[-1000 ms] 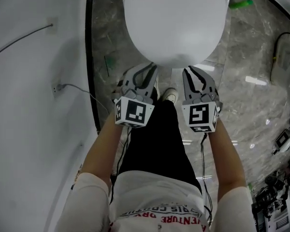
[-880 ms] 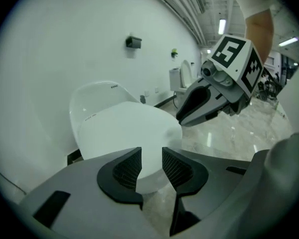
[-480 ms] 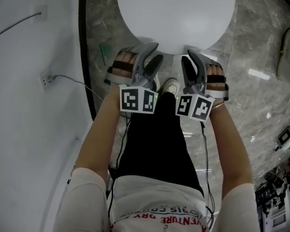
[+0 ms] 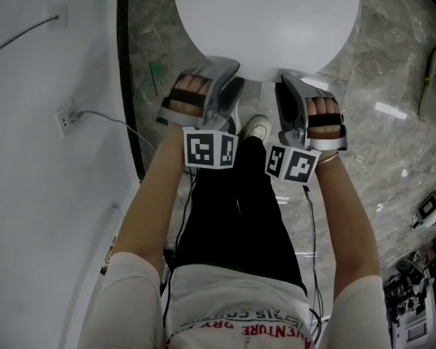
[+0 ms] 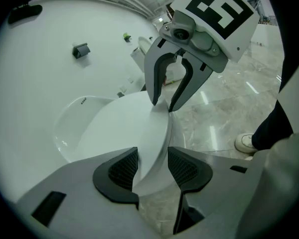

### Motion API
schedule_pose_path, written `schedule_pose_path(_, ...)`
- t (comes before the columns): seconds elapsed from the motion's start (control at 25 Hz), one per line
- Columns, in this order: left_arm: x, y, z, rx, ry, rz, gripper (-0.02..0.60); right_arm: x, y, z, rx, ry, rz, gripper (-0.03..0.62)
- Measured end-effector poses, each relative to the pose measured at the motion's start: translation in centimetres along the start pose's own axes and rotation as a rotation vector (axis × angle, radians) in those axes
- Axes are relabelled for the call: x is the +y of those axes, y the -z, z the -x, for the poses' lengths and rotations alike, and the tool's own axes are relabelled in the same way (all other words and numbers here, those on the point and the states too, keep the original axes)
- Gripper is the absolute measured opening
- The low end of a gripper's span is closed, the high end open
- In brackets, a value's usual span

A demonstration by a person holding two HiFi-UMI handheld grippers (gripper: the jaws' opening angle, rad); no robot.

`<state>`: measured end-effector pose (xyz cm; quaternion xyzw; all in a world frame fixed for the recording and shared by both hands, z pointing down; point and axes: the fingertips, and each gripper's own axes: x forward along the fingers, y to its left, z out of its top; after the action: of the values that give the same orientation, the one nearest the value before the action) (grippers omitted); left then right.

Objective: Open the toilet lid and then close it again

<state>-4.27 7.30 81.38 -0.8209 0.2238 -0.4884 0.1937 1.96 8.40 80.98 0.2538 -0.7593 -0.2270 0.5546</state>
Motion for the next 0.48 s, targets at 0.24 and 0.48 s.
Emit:
schedule_pose_path(0.24, 1.4, -0.9, 1.4, -0.003, -0.002, 0.039, 0.161, -1.3, -0.6, 1.7, -0.024, 0.000, 0.015, 0.094)
schedule_pose_path(0.48, 3.9, -3.3, 4.7, -0.040, -0.008, 0.023, 0.143, -4.5, -1.8, 5.3, -0.026, 0.031, -0.048, 0.094)
